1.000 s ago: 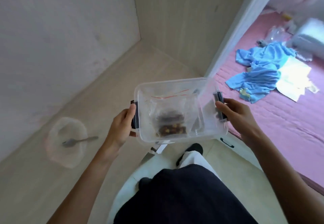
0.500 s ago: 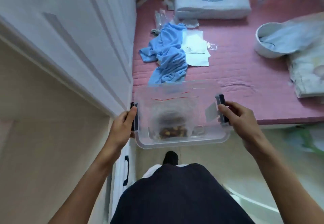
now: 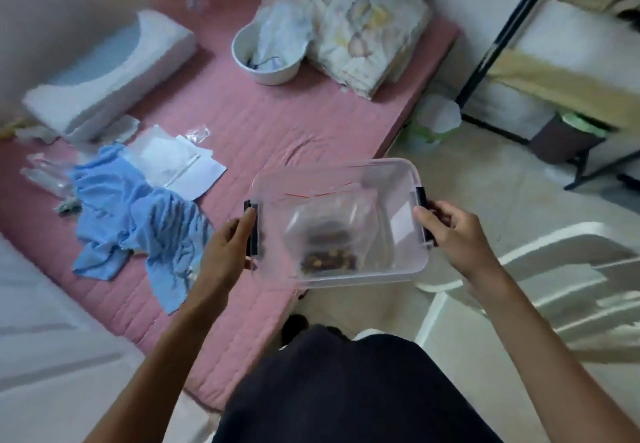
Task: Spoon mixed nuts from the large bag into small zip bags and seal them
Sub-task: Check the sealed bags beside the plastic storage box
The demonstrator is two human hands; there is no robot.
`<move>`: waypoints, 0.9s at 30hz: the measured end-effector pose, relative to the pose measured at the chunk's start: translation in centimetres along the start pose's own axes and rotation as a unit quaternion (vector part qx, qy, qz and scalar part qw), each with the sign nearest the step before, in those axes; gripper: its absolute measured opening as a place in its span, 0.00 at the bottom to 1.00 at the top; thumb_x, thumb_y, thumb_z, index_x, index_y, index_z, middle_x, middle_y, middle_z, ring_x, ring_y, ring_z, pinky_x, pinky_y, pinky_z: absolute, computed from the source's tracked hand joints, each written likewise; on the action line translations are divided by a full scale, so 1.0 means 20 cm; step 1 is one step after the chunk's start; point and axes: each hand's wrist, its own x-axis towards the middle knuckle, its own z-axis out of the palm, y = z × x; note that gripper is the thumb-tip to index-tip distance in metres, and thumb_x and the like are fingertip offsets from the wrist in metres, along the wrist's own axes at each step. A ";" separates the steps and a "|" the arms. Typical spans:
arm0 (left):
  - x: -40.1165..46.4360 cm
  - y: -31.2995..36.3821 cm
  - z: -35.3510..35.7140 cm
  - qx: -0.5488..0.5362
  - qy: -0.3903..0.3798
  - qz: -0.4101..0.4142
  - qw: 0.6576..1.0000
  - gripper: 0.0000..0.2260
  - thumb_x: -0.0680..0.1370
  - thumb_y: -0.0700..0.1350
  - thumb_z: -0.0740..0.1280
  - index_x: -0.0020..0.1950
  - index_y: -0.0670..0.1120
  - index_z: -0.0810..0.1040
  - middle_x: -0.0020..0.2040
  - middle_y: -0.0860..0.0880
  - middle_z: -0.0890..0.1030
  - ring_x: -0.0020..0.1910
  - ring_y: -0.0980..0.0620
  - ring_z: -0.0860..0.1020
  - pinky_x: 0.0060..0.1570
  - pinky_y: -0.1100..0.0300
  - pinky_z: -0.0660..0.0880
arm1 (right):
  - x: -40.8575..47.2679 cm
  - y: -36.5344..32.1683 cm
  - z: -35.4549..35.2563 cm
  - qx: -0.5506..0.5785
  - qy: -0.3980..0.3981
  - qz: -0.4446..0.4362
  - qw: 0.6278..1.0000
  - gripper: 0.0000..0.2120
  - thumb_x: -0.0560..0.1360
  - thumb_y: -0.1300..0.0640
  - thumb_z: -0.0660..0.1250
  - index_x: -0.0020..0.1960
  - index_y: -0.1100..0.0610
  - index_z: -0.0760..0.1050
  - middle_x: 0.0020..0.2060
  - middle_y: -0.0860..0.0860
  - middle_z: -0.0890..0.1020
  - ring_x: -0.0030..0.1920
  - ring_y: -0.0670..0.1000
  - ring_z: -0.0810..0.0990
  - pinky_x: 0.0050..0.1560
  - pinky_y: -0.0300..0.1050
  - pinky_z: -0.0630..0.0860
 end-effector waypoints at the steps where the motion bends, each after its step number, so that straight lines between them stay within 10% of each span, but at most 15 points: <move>1: 0.06 0.05 0.04 0.005 -0.027 0.011 1.000 0.18 0.82 0.63 0.65 0.45 0.51 0.83 0.40 0.50 0.83 0.38 0.50 0.78 0.29 0.60 0.75 | -0.02 0.01 -0.02 0.002 0.022 0.006 1.000 0.05 0.80 0.52 0.70 0.51 0.51 0.84 0.44 0.50 0.88 0.43 0.47 0.86 0.37 0.37 0.80; 17: 0.62 0.69 1.04 0.107 -0.277 0.103 0.949 0.25 0.82 0.63 0.63 0.50 0.39 0.81 0.40 0.44 0.76 0.39 0.49 0.72 0.41 0.52 0.69 | 0.15 0.09 -0.54 0.045 0.228 0.066 0.970 0.08 0.82 0.45 0.66 0.47 0.41 0.83 0.35 0.46 0.77 0.35 0.43 0.78 0.35 0.30 0.76; 27: 0.84 1.14 1.74 0.095 -0.265 0.127 0.951 0.28 0.84 0.61 0.61 0.49 0.34 0.79 0.42 0.43 0.74 0.42 0.47 0.70 0.46 0.50 0.65 | 0.75 -0.09 -1.10 -0.006 0.238 0.078 0.968 0.14 0.83 0.45 0.61 0.44 0.53 0.75 0.32 0.45 0.72 0.35 0.49 0.73 0.42 0.53 0.74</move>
